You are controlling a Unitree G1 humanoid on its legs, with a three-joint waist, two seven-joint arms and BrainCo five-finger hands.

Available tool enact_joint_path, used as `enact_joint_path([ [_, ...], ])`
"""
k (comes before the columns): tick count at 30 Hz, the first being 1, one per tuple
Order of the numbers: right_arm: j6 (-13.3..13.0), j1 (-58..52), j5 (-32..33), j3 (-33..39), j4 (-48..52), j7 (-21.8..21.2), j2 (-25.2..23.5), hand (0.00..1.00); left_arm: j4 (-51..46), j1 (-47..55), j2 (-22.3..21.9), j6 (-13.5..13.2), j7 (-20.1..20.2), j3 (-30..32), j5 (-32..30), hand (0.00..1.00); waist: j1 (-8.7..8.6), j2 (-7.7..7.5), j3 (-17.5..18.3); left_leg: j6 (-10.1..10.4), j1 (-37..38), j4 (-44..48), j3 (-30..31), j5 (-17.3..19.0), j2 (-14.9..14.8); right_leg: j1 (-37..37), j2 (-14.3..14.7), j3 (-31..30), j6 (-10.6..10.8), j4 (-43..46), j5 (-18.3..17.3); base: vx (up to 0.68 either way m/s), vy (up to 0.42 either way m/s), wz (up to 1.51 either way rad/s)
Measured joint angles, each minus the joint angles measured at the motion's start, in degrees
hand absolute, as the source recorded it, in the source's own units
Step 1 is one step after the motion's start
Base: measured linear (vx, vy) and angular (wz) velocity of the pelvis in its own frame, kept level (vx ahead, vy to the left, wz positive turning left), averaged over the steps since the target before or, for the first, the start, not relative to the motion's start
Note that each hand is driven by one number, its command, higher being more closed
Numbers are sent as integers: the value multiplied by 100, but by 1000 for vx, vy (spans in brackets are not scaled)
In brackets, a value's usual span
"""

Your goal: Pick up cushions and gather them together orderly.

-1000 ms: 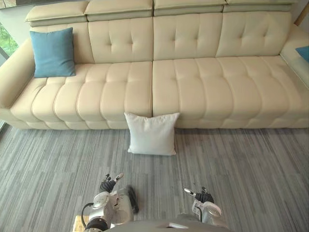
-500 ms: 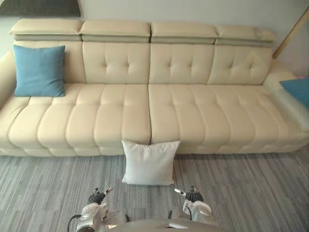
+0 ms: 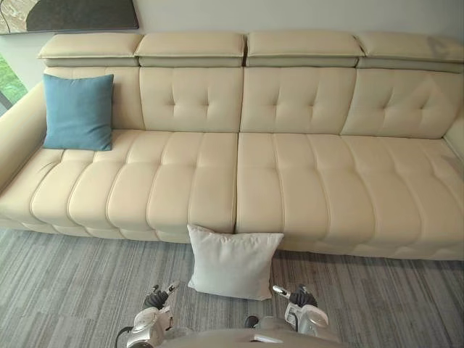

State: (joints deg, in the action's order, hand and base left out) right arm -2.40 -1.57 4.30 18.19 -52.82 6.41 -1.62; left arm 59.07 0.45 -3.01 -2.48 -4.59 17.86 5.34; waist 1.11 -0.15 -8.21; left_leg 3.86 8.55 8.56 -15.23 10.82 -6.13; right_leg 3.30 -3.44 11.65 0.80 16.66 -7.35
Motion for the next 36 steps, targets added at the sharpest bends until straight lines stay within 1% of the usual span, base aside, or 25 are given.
enact_joint_path([
  [1, 4, -3, 3, -2, 0, 0, -5, 0, -8, -37, 22, 2, 0, -4, -2, 0, -32, -54, -23, 38, -229, 310, 116, 130, -15, 67, -62, 60, 32, 69, -83, -108, 34, 40],
  [2, 6, -4, 4, -2, 6, 0, -4, 0, -14, -56, 28, 2, 0, -5, -2, 0, -33, -59, -38, 43, -340, 516, 142, 212, -45, 79, -82, 104, 21, 103, -118, -111, 43, 40],
  [3, 6, -5, 4, -2, 5, 2, -3, 0, -21, -79, 36, 3, -1, -4, 0, 0, -18, -66, -48, 113, -467, 871, 157, 285, -85, 86, -113, 145, 53, 126, -174, -104, 45, 25],
  [4, 9, -6, 4, -4, 1, 4, -12, 0, -75, -99, 55, 1, 0, -5, 0, 0, 14, -109, -95, 134, -706, 1404, 132, 296, -112, 75, -174, 151, 75, 174, -196, -116, 50, 18],
  [5, 9, -10, 5, -5, 3, 6, -3, 0, -147, -100, 54, -5, 0, -7, 0, 0, 45, -116, -130, 132, -924, 1903, 115, 290, -161, 64, -225, 136, 84, 221, -206, -95, 40, 8],
  [7, 8, -10, 6, -2, 9, 10, 10, 0, -164, -92, 40, -4, 0, -8, 1, 0, 67, -113, -142, 121, -1143, 2255, 116, 296, -209, 70, -239, 57, 101, 227, -188, -54, 83, -11],
  [10, 7, -8, 15, -4, 20, 13, 8, 0, -154, -94, 37, -5, -1, 2, 4, 0, 72, -90, -131, 24, -1133, 2180, 129, 351, -156, 136, -206, -103, 140, 135, -66, -40, 92, -24],
  [12, 11, -5, 26, -29, 4, 14, 8, 0, -158, -99, 38, -14, -5, 4, 5, 0, 120, -92, -97, -23, -1116, 1918, 332, 378, -32, 275, -122, -349, 125, -49, 165, -74, 114, -59],
  [13, 7, 5, 28, -126, 2, 14, 19, 0, -144, -99, 53, -18, -7, -1, 4, 0, 129, -104, -101, -59, -964, 1548, 330, 403, 24, 335, -72, -515, 128, -197, 328, -51, 97, -61],
  [15, 5, 17, 28, -155, 11, 11, 19, 0, -76, -105, 62, -11, -5, -3, 0, 0, 71, -85, -99, -164, -779, 1227, 239, 480, 33, 339, 9, -615, 154, -390, 512, -50, 85, -46],
  [17, 5, 13, 27, -179, 6, 10, 15, 0, 9, -156, 86, -9, -5, -7, 0, 0, 103, -102, -96, -171, -722, 1061, 72, 512, 28, 337, 82, -796, 204, -544, 727, -75, 72, -51],
  [19, 4, 8, 29, -211, 9, 10, 26, 0, 29, -150, 85, -8, -5, -21, 0, 0, 111, -86, -99, -195, -644, 1008, -153, 530, 20, 303, 128, -987, 196, -733, 882, -101, 57, -54],
  [22, 5, -2, 27, -227, 6, 6, 44, 0, 42, -145, 84, -6, -5, -66, 0, 0, 109, -62, -78, -182, -639, 978, -257, 538, 13, 250, 174, -1092, 157, -1032, 1097, -70, 30, -29],
  [26, 5, -52, 25, -223, 4, 3, 64, 0, 57, -131, 86, -5, -6, -146, 1, 0, 119, -37, -1, -159, -627, 792, -271, 444, 48, 164, 179, -1098, 153, -1369, 1288, -13, -3, -4],
  [27, 7, -56, 24, -222, -13, 2, 74, 0, 60, -122, 86, -3, -5, -176, 0, 0, 119, -24, 16, -154, -596, 716, -265, 408, 60, 116, 183, -1098, 188, -1478, 1361, 16, -15, 4],
  [30, 7, -92, 23, -222, -46, -1, 105, 0, 68, -85, 82, -2, -2, -228, -1, 0, 135, 6, 92, -127, -528, 581, -247, 362, 74, 6, 205, -1097, 186, -1680, 1433, 15, -5, 1],
  [36, 12, -121, -1, -226, -123, 0, 168, 0, 79, -70, 97, -1, -2, -334, -71, 0, 177, 19, 109, -121, -331, 314, -225, 291, 138, -247, 224, -1085, 192, -2021, 1525, 30, -1, 1],
])
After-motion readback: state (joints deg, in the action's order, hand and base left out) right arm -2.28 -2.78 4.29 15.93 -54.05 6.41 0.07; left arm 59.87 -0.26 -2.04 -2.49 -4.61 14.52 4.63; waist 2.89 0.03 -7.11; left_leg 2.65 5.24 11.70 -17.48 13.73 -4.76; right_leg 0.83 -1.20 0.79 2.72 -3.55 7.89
